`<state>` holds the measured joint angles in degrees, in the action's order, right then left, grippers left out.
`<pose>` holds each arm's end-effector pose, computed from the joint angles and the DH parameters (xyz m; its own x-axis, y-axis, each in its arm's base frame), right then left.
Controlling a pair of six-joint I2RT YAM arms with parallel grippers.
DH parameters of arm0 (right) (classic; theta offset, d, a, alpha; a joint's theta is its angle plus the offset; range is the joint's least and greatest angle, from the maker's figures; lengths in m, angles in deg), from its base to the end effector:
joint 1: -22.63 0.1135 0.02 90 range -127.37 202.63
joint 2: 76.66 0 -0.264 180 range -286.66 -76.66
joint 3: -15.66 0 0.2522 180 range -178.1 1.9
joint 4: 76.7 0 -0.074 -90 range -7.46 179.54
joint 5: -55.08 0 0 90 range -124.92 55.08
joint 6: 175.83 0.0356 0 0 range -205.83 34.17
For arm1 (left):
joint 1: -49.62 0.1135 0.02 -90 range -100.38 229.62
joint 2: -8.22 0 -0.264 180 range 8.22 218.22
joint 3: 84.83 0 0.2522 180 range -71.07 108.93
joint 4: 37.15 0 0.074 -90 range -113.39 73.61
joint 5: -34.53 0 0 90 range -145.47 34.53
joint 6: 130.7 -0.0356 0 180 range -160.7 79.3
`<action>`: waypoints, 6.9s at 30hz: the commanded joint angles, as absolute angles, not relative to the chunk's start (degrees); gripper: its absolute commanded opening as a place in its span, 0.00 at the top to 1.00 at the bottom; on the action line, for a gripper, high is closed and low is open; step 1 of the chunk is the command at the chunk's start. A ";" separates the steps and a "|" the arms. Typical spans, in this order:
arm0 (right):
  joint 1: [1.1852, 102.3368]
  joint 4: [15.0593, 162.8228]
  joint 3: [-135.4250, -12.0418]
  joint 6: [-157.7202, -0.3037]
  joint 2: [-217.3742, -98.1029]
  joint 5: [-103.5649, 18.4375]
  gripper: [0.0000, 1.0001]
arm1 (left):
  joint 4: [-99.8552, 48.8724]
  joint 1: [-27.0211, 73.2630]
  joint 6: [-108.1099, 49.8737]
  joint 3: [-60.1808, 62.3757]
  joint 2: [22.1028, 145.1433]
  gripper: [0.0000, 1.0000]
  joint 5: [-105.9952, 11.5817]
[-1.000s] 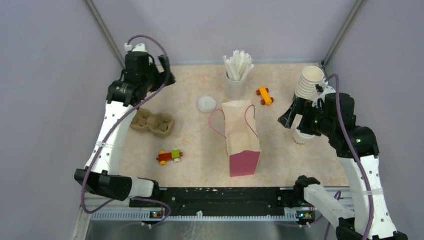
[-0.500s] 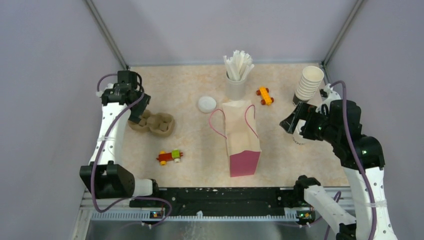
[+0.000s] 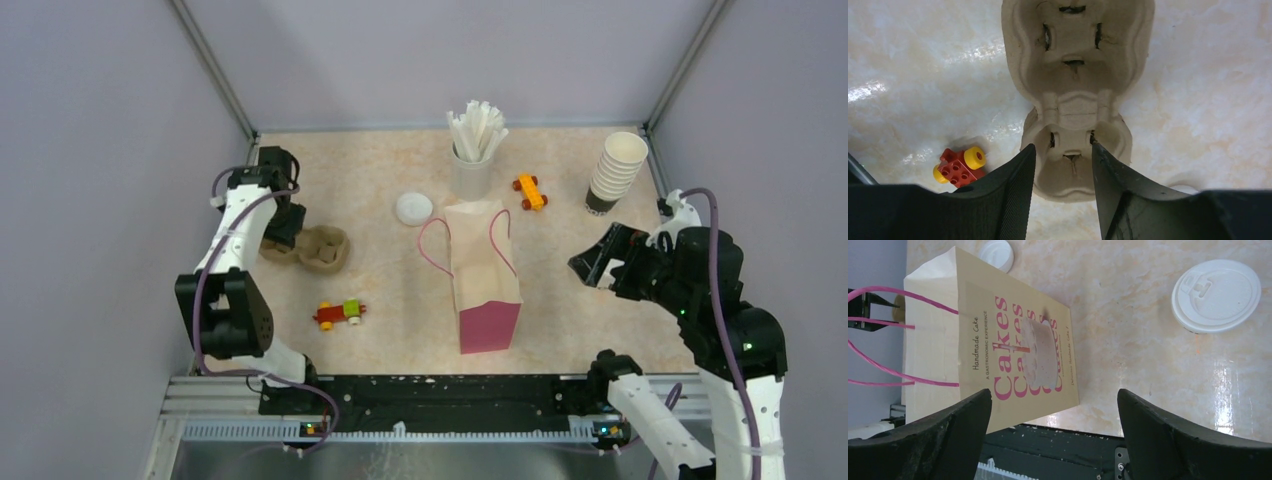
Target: Pack the takeout coffee
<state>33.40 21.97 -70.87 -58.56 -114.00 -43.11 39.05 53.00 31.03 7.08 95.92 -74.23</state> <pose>0.0653 0.0176 0.4064 -0.6036 0.3468 -0.7179 -0.0303 0.8898 0.4553 0.2930 0.0288 0.2934 -0.1503 -0.9096 -0.3874 -0.9501 0.2412 -0.1977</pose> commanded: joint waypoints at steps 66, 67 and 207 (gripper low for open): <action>33.90 22.21 -70.29 -55.65 -114.45 -39.53 0.09 | 45.50 53.83 27.90 19.61 107.18 0.63 -78.82; 33.95 22.17 -70.39 -55.70 -114.45 -39.64 0.09 | 45.92 53.84 27.57 20.02 106.87 0.63 -78.85; 76.89 43.20 -69.51 -38.70 -125.84 -15.75 1.00 | 22.38 -2.74 22.15 30.44 93.91 0.82 -45.07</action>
